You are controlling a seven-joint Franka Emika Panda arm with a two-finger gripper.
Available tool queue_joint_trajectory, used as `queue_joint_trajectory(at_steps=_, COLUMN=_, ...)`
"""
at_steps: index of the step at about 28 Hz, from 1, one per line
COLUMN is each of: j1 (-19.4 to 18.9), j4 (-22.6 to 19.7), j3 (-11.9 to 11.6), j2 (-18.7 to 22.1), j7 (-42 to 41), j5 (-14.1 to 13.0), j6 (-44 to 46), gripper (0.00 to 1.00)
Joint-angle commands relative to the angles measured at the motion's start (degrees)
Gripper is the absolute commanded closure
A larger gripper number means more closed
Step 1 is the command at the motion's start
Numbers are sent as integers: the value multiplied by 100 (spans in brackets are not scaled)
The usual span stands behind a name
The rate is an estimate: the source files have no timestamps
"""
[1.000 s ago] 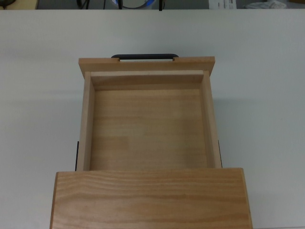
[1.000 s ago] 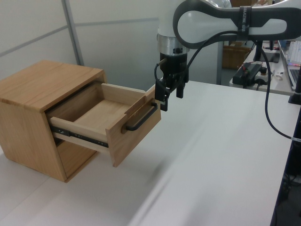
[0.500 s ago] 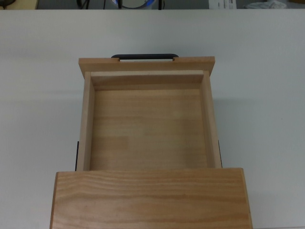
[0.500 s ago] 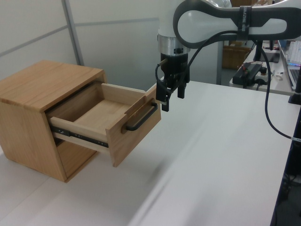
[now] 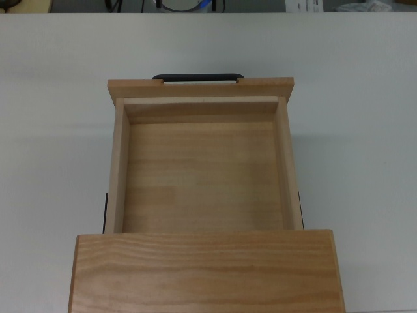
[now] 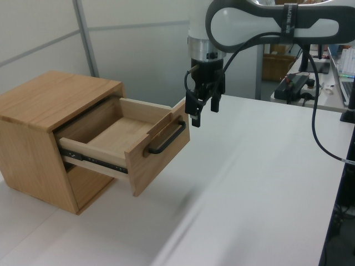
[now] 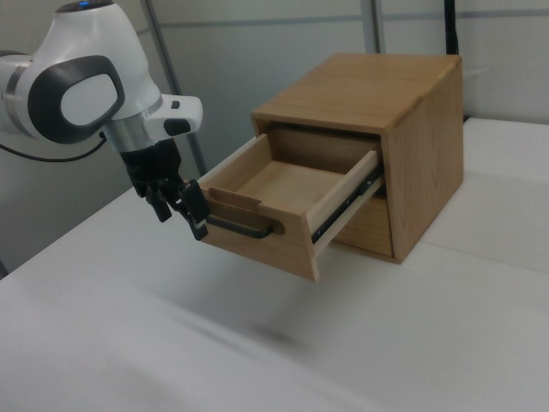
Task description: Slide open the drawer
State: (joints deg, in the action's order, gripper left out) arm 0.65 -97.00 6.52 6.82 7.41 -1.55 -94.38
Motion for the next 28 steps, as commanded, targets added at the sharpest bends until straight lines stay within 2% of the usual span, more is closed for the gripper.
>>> queue_joint_trajectory(at_steps=1, j1=5, j4=199, j3=-46, j2=-14, j7=-143, j5=-39, j6=218, gripper=0)
queue_joint_trajectory(at_steps=28, j1=5, j4=199, j3=-37, j2=-67, j7=-222, j5=-65, j6=218, gripper=0)
